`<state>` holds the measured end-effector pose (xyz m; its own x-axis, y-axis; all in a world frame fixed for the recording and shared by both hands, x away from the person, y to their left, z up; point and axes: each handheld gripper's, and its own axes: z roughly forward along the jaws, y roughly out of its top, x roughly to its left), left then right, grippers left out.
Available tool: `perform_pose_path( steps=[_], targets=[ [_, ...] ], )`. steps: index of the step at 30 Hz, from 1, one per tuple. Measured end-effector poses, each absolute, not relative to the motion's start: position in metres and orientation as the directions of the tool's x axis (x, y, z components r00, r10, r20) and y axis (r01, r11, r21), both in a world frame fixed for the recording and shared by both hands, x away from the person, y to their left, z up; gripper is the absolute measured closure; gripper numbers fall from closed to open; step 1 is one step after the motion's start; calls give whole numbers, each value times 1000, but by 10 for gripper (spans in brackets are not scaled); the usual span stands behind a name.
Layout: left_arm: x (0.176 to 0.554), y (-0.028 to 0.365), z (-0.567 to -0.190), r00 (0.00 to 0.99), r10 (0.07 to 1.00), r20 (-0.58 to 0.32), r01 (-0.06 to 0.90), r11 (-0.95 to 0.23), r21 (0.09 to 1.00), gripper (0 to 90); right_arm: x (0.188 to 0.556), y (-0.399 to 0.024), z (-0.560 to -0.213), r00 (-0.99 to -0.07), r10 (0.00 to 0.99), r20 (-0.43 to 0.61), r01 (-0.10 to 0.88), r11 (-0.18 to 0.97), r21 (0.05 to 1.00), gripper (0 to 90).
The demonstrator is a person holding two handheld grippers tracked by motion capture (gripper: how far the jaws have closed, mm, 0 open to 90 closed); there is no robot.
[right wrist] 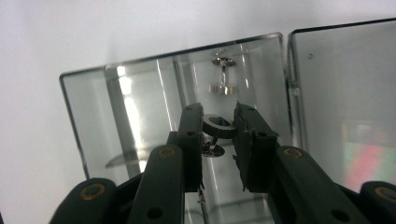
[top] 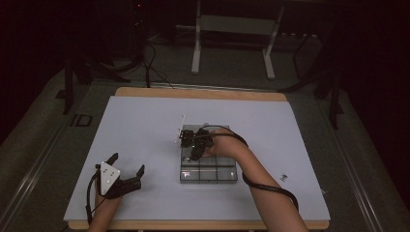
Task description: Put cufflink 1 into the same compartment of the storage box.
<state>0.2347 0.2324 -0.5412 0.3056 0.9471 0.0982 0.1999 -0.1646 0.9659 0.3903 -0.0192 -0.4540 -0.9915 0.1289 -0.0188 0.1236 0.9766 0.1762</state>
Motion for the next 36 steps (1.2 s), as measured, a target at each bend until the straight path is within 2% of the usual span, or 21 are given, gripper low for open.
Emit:
perform_pose_path(
  steps=[5,16,21,23,28,36],
  targets=[
    [235,232,-541,305,947,98,200,-164,966,34,396,-20,-469,-986,169,-4,165,967,192,730],
    [235,232,-541,307,947,99,199,-166,966,34,402,-16,-491,-977,213,-7,209,966,149,729],
    [235,232,-541,309,946,99,199,-166,966,34,402,-12,-494,-980,198,-8,196,973,119,720],
    [235,232,-541,309,946,98,199,-165,966,34,402,-11,-494,-980,200,4,199,974,106,674],
    [235,232,-541,309,946,98,199,-165,966,34,402,-9,-491,-982,187,-8,185,979,81,631],
    [235,232,-541,309,946,98,199,-165,966,34,398,-10,-469,-994,113,-6,113,991,70,578]
  ],
)
